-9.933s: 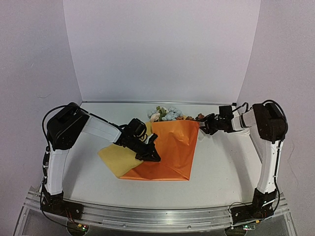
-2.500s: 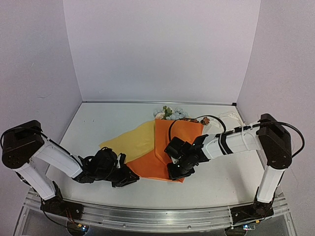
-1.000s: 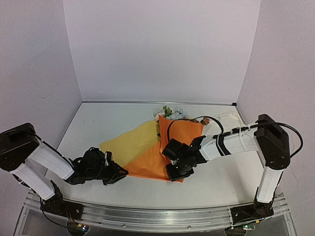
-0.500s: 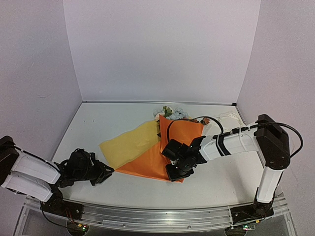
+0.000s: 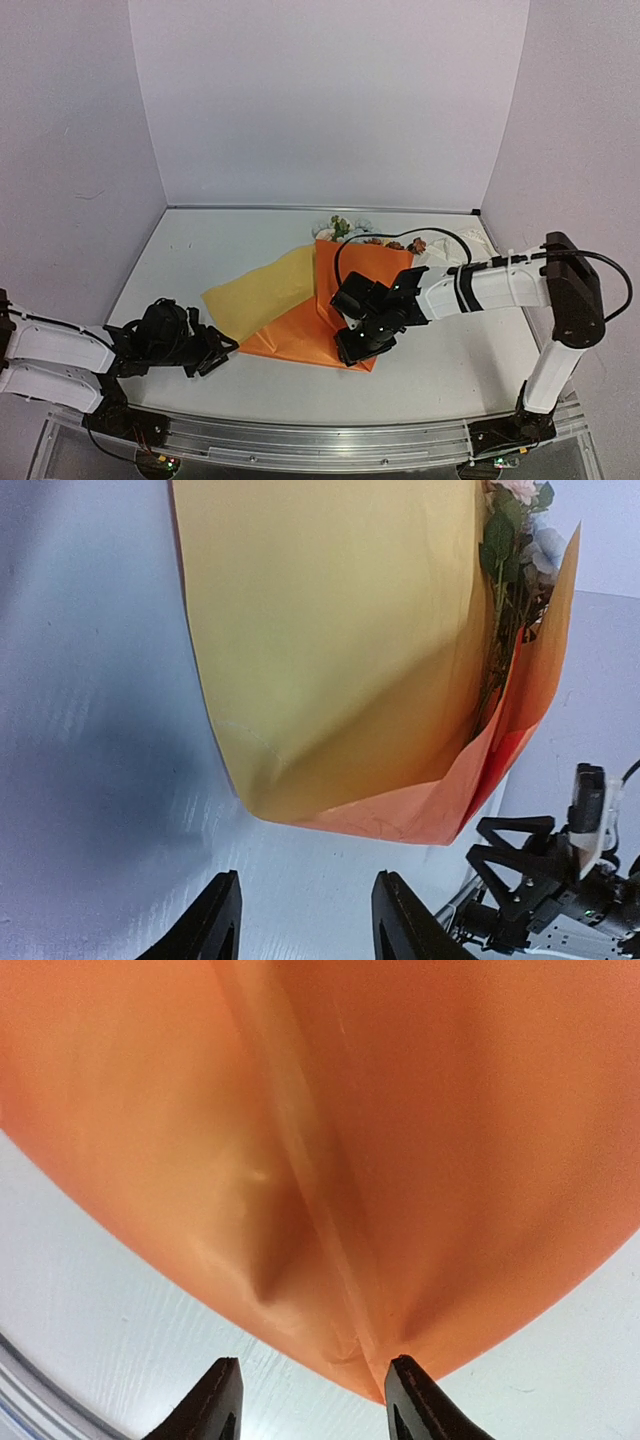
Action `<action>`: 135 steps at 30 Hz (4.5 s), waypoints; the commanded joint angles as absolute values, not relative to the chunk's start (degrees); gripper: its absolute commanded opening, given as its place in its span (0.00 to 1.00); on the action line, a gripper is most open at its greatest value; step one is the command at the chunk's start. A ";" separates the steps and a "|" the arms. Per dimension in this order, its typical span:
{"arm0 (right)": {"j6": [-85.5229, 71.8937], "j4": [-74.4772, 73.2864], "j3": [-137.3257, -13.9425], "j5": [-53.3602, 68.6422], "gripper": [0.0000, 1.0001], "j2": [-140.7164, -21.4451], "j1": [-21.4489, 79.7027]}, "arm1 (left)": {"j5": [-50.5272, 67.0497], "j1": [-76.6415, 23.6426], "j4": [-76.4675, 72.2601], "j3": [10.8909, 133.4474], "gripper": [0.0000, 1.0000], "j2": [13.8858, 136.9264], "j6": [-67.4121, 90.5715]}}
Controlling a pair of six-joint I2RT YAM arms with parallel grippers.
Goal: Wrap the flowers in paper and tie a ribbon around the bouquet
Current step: Press the fold line on the 2/3-folded wrapping paper, then pick up the two-thirds-folded wrapping paper from the center of the board, then fold the 2/3-folded wrapping paper at the center of the board.
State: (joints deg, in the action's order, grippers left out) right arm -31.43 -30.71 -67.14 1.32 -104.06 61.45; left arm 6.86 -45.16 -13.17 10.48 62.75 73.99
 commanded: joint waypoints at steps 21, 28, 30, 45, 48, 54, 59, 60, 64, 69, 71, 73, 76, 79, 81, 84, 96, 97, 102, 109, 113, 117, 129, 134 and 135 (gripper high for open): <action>-26.51 -32.35 -77.86 4.77 0.39 -106.95 53.39 | -11.94 -54.44 -12.82 20.73 0.33 79.30 88.44; -27.27 -32.39 -81.21 7.86 0.37 -111.59 53.51 | -12.89 -54.46 -11.58 22.82 0.21 81.26 87.69; -27.38 -32.42 -81.28 8.13 0.37 -112.12 53.52 | -12.99 -54.52 -11.28 23.07 0.15 81.02 86.92; -27.34 -34.05 -82.80 3.68 0.37 -115.57 55.80 | -14.53 -56.94 -13.11 23.70 0.00 69.84 70.94; -27.25 -35.20 -84.16 2.92 0.37 -116.93 56.42 | -13.48 -57.14 -15.09 23.24 0.00 68.64 68.34; -27.49 -36.29 -84.76 2.33 0.40 -117.09 57.20 | -12.25 -57.31 -15.95 21.91 0.00 67.19 67.05; -26.96 -36.32 -83.60 1.57 0.47 -114.29 57.70 | -12.95 -57.30 -14.09 19.56 0.00 66.33 69.98; -26.74 -36.33 -83.61 1.60 0.48 -114.01 57.90 | -12.98 -57.30 -13.97 19.29 0.00 66.35 70.40; -25.79 -36.44 -83.20 1.14 0.54 -113.53 59.32 | -13.29 -57.31 -14.03 18.26 0.00 66.30 71.26; -25.12 -36.44 -82.86 1.50 0.58 -113.74 60.27 | -13.45 -57.30 -13.94 17.06 0.00 66.61 72.58; -24.50 -36.43 -82.87 1.57 0.60 -113.90 60.78 | -13.47 -57.32 -13.83 16.83 0.00 66.66 72.94; -23.99 -36.46 -82.86 1.13 0.61 -114.02 61.29 | -13.59 -57.31 -13.85 16.62 0.00 66.47 73.11; -23.74 -36.61 -83.37 0.41 0.61 -115.10 61.84 | -13.71 -57.32 -13.34 16.85 0.00 65.65 72.39; -23.47 -37.90 -85.09 -0.48 0.61 -117.12 62.38 | -13.55 -57.31 -12.88 17.58 0.00 64.21 70.38; -23.31 -39.35 -86.52 -2.39 0.61 -118.77 62.90 | -13.20 -57.33 -12.70 18.35 0.00 63.21 68.50; -23.16 -41.20 -88.44 -4.58 0.61 -121.01 63.68 | -12.05 -57.31 -12.75 19.35 0.00 61.96 66.03; -24.44 -42.80 -91.03 -4.87 0.64 -122.74 64.07 | -2.14 -58.02 -18.33 26.48 0.00 67.15 55.66; -24.44 -42.80 -90.87 -4.67 0.65 -121.89 64.07 | -2.10 -58.10 -18.01 26.95 0.00 67.56 55.35; -24.40 -41.91 -88.53 -2.77 0.65 -115.25 64.02 | -2.88 -58.16 -16.98 26.94 0.00 67.54 54.87; -25.25 -41.05 -85.53 -0.56 0.60 -107.34 62.79 | -2.10 -58.18 -15.89 28.41 0.00 67.44 52.02; -26.58 -40.10 -82.43 1.24 0.56 -104.01 61.18 | -0.26 -58.13 -14.49 31.71 0.00 69.75 48.96; -28.98 -37.56 -75.62 0.66 0.51 -98.89 59.37 | 2.57 -58.15 -13.90 34.46 0.00 72.29 46.94; -35.78 -24.27 -56.93 2.25 0.38 -92.64 55.07 | 8.67 -58.18 -12.30 42.86 0.00 79.60 41.66; -37.57 -21.31 -57.15 2.67 0.25 -97.61 54.74 | 12.88 -58.67 -10.82 48.73 0.00 85.13 38.79; -37.96 -20.52 -57.10 2.93 0.24 -98.27 54.66 | 13.80 -58.77 -10.38 49.90 0.00 86.52 38.28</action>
State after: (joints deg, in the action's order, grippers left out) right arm -35.61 -25.22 -56.60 2.41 -95.20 54.94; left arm 8.82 -58.02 -11.84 43.75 82.52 42.37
